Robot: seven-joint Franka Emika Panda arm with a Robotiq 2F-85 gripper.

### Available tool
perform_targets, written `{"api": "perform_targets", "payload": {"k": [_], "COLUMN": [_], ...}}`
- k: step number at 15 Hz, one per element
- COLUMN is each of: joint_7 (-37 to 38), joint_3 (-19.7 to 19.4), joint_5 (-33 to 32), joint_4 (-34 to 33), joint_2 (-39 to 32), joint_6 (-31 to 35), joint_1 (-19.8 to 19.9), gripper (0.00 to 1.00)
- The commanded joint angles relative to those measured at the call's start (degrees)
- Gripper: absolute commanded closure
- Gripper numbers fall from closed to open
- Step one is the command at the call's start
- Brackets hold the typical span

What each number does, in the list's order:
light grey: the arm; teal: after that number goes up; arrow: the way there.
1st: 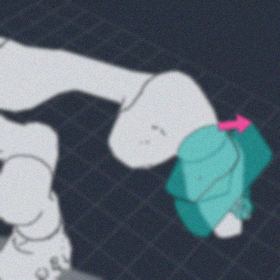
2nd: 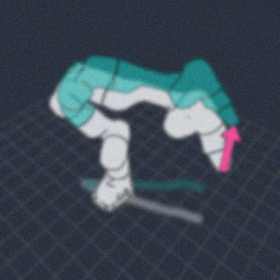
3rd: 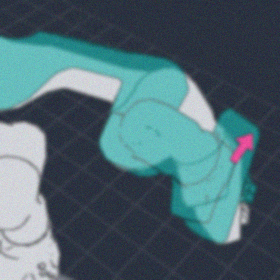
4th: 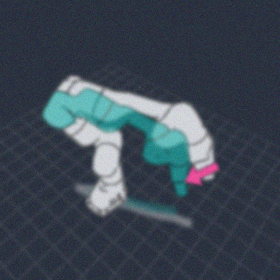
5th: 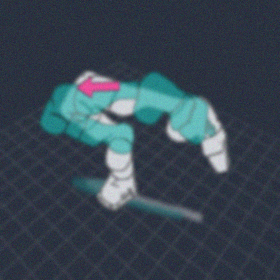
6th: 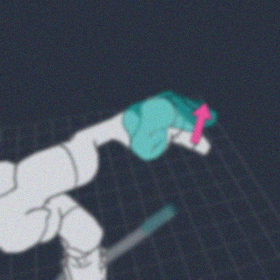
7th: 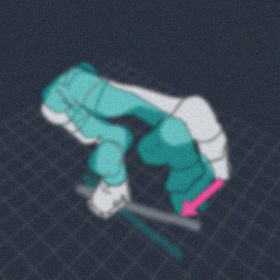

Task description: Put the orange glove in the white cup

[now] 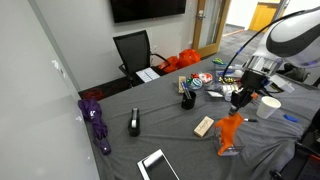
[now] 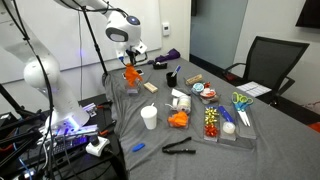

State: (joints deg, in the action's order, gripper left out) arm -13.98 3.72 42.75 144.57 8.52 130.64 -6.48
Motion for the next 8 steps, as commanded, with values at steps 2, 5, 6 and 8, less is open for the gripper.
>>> {"api": "perform_targets", "payload": {"k": [2,5,6,8], "joint_7": [-0.8,0.0,0.5,0.9], "joint_3": [-4.1,-5.7,-6.0,-6.4], "joint_5": [4.2,6.4,7.0,7.9], "joint_4": [-3.7,-5.9,-6.8,-8.1], "joint_2": [1.7,2.1,2.3,2.8], "joint_6": [-8.4,-9.9,-10.1,-9.8], "joint_1": [2.0,3.2,3.6,4.2], "gripper": [1.00,1.00,1.00,1.00]}}
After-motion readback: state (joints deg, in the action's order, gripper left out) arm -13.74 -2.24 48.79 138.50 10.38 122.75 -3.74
